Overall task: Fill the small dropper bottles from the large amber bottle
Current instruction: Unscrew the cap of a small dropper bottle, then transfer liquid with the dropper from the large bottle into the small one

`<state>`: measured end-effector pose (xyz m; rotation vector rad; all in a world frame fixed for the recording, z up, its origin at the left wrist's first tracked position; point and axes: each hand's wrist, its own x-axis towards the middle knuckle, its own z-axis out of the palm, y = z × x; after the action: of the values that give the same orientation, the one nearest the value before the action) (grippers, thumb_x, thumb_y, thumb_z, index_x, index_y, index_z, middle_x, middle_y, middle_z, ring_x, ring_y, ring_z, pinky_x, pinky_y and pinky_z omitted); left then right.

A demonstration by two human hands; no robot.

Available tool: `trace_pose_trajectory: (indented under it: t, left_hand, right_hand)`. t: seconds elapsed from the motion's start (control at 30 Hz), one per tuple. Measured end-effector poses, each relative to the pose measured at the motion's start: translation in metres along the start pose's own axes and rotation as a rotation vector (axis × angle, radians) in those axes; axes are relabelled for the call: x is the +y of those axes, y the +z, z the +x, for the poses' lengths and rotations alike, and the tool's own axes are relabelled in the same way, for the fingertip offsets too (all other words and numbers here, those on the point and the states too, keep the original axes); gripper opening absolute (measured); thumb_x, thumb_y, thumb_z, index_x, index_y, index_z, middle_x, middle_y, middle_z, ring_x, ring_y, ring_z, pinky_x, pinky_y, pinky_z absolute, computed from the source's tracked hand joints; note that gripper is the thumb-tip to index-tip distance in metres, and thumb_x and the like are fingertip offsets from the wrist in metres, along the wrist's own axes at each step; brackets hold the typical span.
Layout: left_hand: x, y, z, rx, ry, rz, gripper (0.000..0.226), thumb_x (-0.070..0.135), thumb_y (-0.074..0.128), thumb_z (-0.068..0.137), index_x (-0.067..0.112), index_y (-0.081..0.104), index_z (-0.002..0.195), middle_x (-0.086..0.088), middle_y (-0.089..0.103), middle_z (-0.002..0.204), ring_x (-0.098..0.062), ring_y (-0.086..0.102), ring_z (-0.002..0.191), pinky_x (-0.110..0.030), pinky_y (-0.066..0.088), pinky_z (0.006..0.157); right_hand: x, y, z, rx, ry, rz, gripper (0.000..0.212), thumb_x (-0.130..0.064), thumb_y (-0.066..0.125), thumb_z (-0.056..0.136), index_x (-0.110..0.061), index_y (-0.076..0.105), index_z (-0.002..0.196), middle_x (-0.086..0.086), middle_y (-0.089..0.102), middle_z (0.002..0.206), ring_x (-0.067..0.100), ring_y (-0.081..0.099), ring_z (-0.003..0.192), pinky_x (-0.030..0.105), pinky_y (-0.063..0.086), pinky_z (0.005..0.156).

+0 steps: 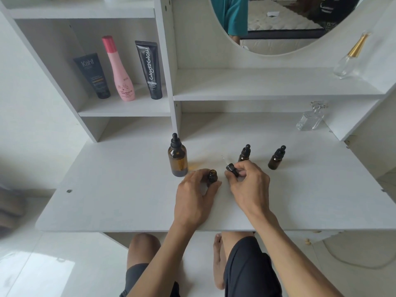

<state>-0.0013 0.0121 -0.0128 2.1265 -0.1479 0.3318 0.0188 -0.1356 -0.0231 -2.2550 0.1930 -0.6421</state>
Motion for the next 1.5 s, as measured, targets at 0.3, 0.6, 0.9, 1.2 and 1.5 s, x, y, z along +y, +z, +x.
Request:
trace_pose_trajectory:
  t: [0.3,0.6,0.9,1.2,1.5]
  left_hand:
    - [-0.001,0.001,0.0,0.006,0.011,0.005,0.022,0.028,0.076,0.084,0.018,0.07,0.102,0.01,0.07,0.094,-0.008,0.062,0.088,-0.018,0.047,0.08]
    - [-0.002,0.0,-0.001,0.003,0.014,0.009,0.023,0.029,0.076,0.084,0.019,0.069,0.104,0.009,0.07,0.094,-0.006,0.063,0.088,-0.012,0.045,0.08]
    - [0.002,-0.011,-0.009,-0.034,-0.088,0.032,0.056,0.036,0.084,0.073,0.023,0.06,0.123,0.012,0.065,0.106,0.0,0.056,0.095,0.003,0.033,0.081]
    - [-0.005,-0.033,-0.02,0.333,-0.194,0.001,0.031,0.023,0.075,0.082,0.023,0.051,0.102,0.006,0.056,0.096,-0.013,0.058,0.086,-0.033,0.051,0.078]
    - [-0.018,-0.034,0.022,0.25,-0.203,-0.12,0.068,0.021,0.072,0.085,0.018,0.038,0.144,0.003,0.053,0.138,-0.012,0.053,0.123,-0.031,0.047,0.1]
  right_hand:
    - [0.001,-0.002,-0.002,-0.008,0.023,0.012,0.024,-0.018,0.085,0.075,-0.012,0.071,0.094,0.002,0.074,0.089,0.02,0.065,0.078,0.035,0.054,0.077]
    - [0.0,-0.005,-0.005,-0.018,0.045,0.029,0.031,-0.019,0.088,0.072,-0.012,0.071,0.098,0.002,0.074,0.095,0.018,0.065,0.079,0.037,0.055,0.08]
    - [-0.007,-0.029,-0.02,-0.005,0.095,0.08,0.051,-0.02,0.093,0.065,-0.016,0.066,0.109,0.0,0.058,0.099,0.013,0.057,0.079,0.03,0.051,0.076]
    - [-0.06,-0.035,-0.004,-0.065,-0.077,0.249,0.019,-0.016,0.079,0.083,-0.015,0.068,0.098,-0.003,0.067,0.09,0.009,0.064,0.078,0.017,0.052,0.072]
    - [-0.121,0.009,0.028,-0.359,-0.206,0.221,0.037,-0.03,0.078,0.084,-0.015,0.069,0.116,-0.001,0.072,0.11,0.008,0.062,0.09,0.008,0.043,0.076]
